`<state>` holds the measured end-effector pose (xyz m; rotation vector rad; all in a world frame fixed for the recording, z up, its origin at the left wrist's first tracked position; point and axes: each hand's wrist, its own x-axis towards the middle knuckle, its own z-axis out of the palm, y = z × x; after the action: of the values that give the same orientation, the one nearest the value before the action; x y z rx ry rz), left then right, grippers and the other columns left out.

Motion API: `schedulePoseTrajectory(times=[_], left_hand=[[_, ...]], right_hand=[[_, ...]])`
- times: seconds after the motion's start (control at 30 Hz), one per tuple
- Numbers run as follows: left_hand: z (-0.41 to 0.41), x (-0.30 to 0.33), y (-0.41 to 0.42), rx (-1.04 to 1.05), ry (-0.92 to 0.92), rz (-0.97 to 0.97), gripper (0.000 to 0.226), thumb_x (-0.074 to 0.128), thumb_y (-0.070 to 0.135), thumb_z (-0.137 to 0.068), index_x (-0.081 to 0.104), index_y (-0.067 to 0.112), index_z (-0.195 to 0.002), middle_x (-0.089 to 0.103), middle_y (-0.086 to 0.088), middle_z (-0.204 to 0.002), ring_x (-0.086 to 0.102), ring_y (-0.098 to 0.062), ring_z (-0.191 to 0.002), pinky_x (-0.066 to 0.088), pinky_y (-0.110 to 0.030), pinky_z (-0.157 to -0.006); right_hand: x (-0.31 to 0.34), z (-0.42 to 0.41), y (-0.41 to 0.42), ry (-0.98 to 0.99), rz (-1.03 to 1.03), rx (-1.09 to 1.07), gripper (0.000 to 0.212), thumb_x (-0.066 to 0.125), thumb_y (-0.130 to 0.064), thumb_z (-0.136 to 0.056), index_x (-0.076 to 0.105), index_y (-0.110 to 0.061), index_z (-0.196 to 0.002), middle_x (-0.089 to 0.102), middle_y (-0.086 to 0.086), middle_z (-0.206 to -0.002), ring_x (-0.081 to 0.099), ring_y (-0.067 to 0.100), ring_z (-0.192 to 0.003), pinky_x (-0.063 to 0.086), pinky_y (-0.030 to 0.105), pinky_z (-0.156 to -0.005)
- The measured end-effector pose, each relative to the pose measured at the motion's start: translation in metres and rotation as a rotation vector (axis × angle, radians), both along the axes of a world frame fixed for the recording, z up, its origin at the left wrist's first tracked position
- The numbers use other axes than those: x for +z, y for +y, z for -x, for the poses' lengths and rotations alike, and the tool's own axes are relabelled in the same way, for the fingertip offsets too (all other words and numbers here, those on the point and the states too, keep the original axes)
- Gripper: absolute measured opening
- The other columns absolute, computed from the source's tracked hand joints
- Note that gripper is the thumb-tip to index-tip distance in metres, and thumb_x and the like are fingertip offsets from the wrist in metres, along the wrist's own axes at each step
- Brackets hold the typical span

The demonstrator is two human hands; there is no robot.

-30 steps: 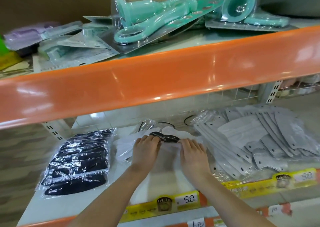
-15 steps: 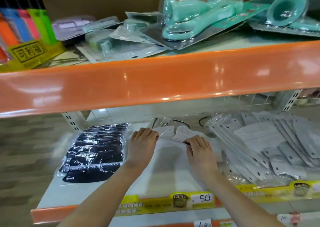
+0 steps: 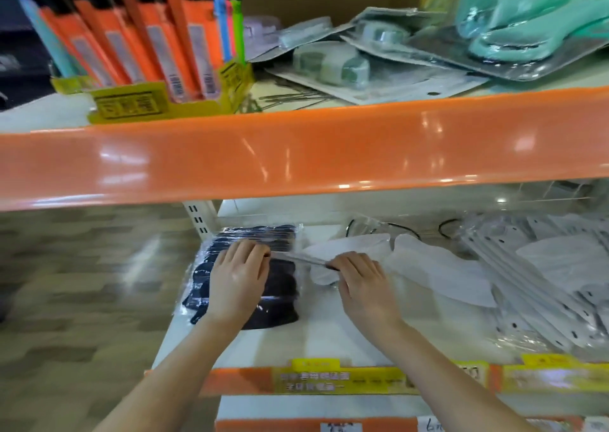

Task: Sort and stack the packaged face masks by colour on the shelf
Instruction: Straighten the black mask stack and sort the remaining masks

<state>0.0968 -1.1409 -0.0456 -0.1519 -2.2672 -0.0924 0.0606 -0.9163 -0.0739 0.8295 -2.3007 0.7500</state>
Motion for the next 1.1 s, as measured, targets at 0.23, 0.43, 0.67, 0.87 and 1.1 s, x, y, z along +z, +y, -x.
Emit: schedulePoseTrajectory(times=[0.23,0.43,0.67,0.87,1.1], left_hand=[[-0.038,-0.022,-0.051,0.004,0.014,0.006,0.014,0.054,0.010,-0.082,0.067,0.008,-0.082,0.064,-0.003,-0.083,0.048,-0.021,-0.079,0.035,-0.031,-0.069],[-0.067,-0.036,-0.072,-0.016,-0.022,0.027,0.019,0.049,0.011,-0.083,0.068,0.011,-0.086,0.065,-0.001,-0.088,0.051,-0.019,-0.081,0.034,-0.031,-0.068],[-0.084,-0.054,-0.088,-0.050,-0.149,0.026,0.019,0.048,0.015,-0.078,0.067,0.015,-0.083,0.061,0.003,-0.085,0.057,-0.021,-0.076,0.034,-0.028,-0.064],[-0.085,-0.055,-0.095,-0.128,-0.287,0.016,0.010,0.058,0.027,-0.076,0.061,0.017,-0.075,0.058,0.007,-0.087,0.056,-0.017,-0.077,0.036,-0.025,-0.066],[-0.082,-0.052,-0.095,-0.131,-0.429,-0.023,0.039,0.087,0.032,-0.060,0.051,0.020,-0.068,0.054,0.009,-0.076,0.051,-0.016,-0.072,0.046,-0.028,-0.057]], right_hand=[[-0.014,-0.023,-0.047,-0.132,-0.040,0.061,0.041,0.034,-0.010,-0.070,0.050,-0.024,-0.105,0.061,-0.003,-0.097,0.048,0.014,-0.093,0.033,0.024,-0.078],[-0.024,-0.039,-0.067,-0.095,-0.017,0.072,0.031,0.040,-0.011,-0.078,0.059,-0.020,-0.101,0.060,-0.004,-0.099,0.050,0.013,-0.097,0.035,0.026,-0.084],[-0.035,-0.046,-0.075,-0.135,-0.170,0.022,0.026,0.040,-0.026,-0.080,0.065,-0.025,-0.090,0.057,-0.013,-0.093,0.049,0.004,-0.089,0.048,0.026,-0.071],[-0.032,-0.057,-0.082,-0.153,-0.215,-0.012,0.021,0.044,-0.037,-0.081,0.063,-0.028,-0.083,0.054,-0.016,-0.089,0.047,0.002,-0.085,0.044,0.024,-0.069],[-0.034,-0.062,-0.080,-0.257,-0.230,0.052,0.033,0.042,-0.055,-0.084,0.062,-0.028,-0.083,0.051,-0.016,-0.093,0.048,0.005,-0.088,0.041,0.025,-0.076]])
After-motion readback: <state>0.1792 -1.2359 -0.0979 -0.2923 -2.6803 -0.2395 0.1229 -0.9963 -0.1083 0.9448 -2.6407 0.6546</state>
